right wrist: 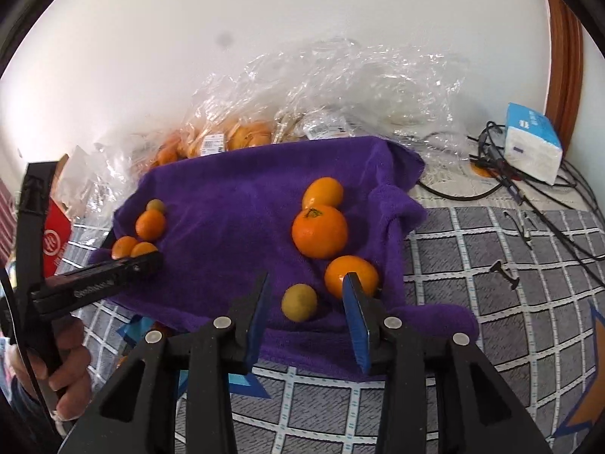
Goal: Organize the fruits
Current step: 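Lower both fruits onto the towel and open both tools, then grasp the red apple with the right tool while the left tool grasps an orange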
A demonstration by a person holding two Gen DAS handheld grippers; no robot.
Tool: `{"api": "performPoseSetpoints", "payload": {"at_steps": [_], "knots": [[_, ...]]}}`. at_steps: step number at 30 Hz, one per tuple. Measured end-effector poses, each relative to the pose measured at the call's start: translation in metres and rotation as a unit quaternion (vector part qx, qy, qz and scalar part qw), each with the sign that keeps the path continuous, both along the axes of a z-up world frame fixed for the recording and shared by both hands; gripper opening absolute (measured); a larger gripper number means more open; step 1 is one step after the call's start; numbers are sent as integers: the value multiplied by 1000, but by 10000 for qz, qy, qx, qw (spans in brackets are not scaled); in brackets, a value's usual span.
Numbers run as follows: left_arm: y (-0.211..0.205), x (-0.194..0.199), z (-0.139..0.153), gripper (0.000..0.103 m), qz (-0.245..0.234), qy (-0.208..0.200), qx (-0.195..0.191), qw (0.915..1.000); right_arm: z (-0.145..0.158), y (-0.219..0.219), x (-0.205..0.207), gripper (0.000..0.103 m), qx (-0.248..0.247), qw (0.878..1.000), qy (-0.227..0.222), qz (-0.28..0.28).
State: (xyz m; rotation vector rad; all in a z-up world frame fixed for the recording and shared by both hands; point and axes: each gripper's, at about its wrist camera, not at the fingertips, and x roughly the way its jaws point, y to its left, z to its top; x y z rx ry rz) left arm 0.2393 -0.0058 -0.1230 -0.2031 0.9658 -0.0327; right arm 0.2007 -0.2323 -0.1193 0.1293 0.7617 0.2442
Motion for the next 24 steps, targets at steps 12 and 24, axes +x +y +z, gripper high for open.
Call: {"api": "performPoseSetpoints", "payload": {"at_steps": [12,24], "knots": [[26,-47,36,42,12,-401,-295,9988,18,7,-20,37,-98,9997,-143,-191],[83,-113,19,42,155,-405,9,9991,8,75,-59,35,65,9979,-22,639]]}}
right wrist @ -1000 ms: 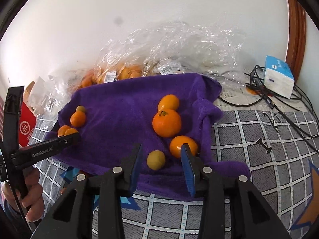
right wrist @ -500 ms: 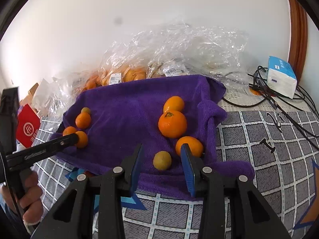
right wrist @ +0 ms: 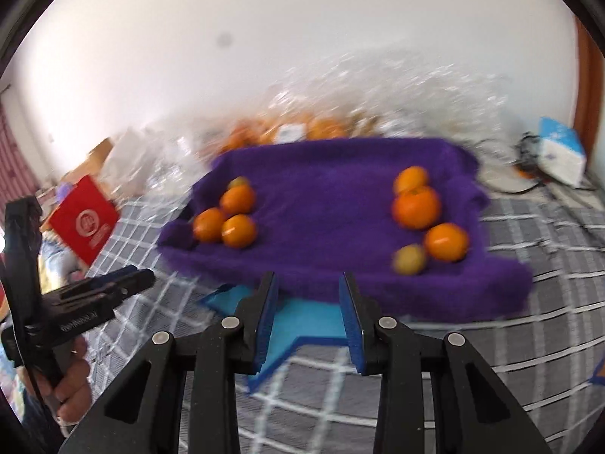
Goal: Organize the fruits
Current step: 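Grasp the red apple with the right tool while the left tool grasps an orange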
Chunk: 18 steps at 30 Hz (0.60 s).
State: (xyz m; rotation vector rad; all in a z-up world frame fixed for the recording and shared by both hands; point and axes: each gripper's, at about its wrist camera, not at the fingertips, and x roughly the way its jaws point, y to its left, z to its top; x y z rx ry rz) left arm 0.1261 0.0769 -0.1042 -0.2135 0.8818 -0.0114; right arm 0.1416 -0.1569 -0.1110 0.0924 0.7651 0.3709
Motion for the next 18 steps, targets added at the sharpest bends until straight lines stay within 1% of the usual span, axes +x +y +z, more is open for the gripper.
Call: {"api": "performPoseSetpoints", "payload": {"at_steps": [4,6,8,10,15,18], "knots": [[28,-11,-13,42,204,185,-59,9996,-10,25,2,35,-210,9996,117,145],[37,-13,-16,42,219,202,-139,9995,-15,35,4,35,-353,9991,155,155],[42,-15,-19,42,164,230,-114,9995,-21,44,9,35,-501,9984,219,123],[42,-17,-21,42,159,185,-51,9997,-26,51,14,35,-548,9980,278,126],[44,-19,-24,42,109,46,-114,9999,-39,64,26,35,-869,9955,369,-5],[44,-22,-25,43,59,-29,-98,9999,-43,65,29,34,-829,9959,361,-32]]}}
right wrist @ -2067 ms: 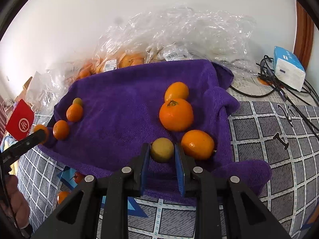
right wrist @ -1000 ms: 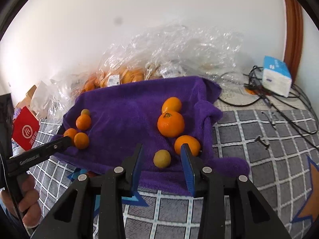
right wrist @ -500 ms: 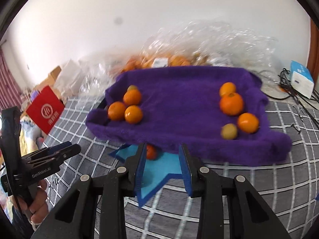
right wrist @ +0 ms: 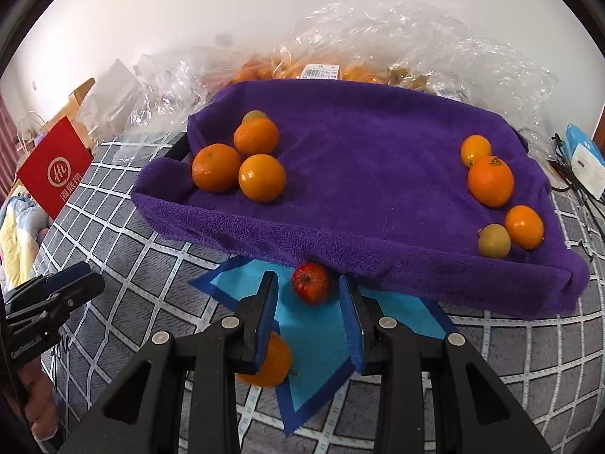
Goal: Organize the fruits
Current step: 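Grasp the red apple with the right tool while the left tool grasps an orange, then carry the red apple and the orange up over the purple towel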
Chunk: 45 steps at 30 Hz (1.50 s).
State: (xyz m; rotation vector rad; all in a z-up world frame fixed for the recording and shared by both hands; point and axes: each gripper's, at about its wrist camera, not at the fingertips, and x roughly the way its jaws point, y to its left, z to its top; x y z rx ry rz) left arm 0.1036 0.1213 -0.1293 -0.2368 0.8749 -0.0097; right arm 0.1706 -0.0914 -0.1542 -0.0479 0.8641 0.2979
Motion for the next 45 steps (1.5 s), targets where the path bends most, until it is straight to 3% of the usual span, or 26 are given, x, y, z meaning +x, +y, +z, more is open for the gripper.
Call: {"api": "performPoseSetpoints", "payload": {"at_steps": [3,8,17,19,22,29,36,45], "knots": [[-1,-3,-1,45,39,-88,6,10000,-1,-1,4,24,39,10000,58,-57],[-3,-3,-2,55,-28,-97,-58,9999,7,-8,-1,23,207,9998,16,-61],[-8,-3,1,53,70,141,35,9999,34,-45,-42,23,1,9989,-415,-231],[-12,-3,4,53,24,189,-117,9998,31,-59,-47,23,-104,9987,-376,-330],[-24,-4,9,53,-64,145,-178,9997,21,-78,-54,23,-266,9980,-301,-498],[-63,-1,20,53,-465,51,-286,9985,-6,-105,-57,24,-52,9980,18,-630],[-104,9,24,54,-904,41,-240,9956,-6,-112,-66,23,51,9981,-134,-606],[-147,25,6,55,-1188,220,-180,9925,3,-151,-75,23,271,9945,-161,-994]]}}
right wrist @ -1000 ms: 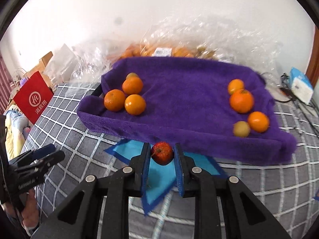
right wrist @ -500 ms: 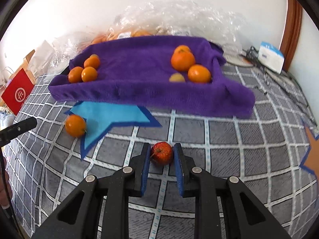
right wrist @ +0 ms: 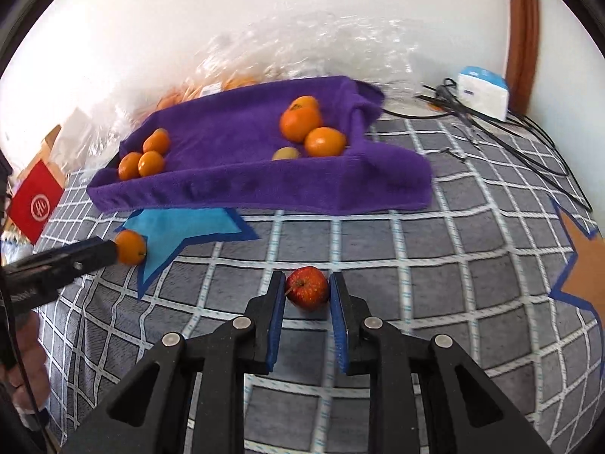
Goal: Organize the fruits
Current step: 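Carry the red apple and the orange up over the purple towel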
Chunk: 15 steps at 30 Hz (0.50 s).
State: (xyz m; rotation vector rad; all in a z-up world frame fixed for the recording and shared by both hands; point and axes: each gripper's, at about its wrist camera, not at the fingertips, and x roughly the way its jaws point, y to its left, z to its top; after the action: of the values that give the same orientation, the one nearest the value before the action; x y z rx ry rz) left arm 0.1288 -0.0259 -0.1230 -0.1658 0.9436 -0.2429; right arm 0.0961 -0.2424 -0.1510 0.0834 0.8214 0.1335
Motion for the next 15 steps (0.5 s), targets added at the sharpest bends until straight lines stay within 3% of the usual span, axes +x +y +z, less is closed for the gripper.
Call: {"api": "performPoseSetpoints", "payload": {"at_steps": [4,8,15], "knots": [[-11,8,-7,54,-31,119,67,9999,4,-8,-4,23,7,10000,-42,-81],[-16,11,-11,34,-38,124,270,9996,5,-8,-5,23,69,9999,-61,-70],[-6,5,-5,32,60,99,164,9998,4,4,-7,23,59,10000,-39,26]]}}
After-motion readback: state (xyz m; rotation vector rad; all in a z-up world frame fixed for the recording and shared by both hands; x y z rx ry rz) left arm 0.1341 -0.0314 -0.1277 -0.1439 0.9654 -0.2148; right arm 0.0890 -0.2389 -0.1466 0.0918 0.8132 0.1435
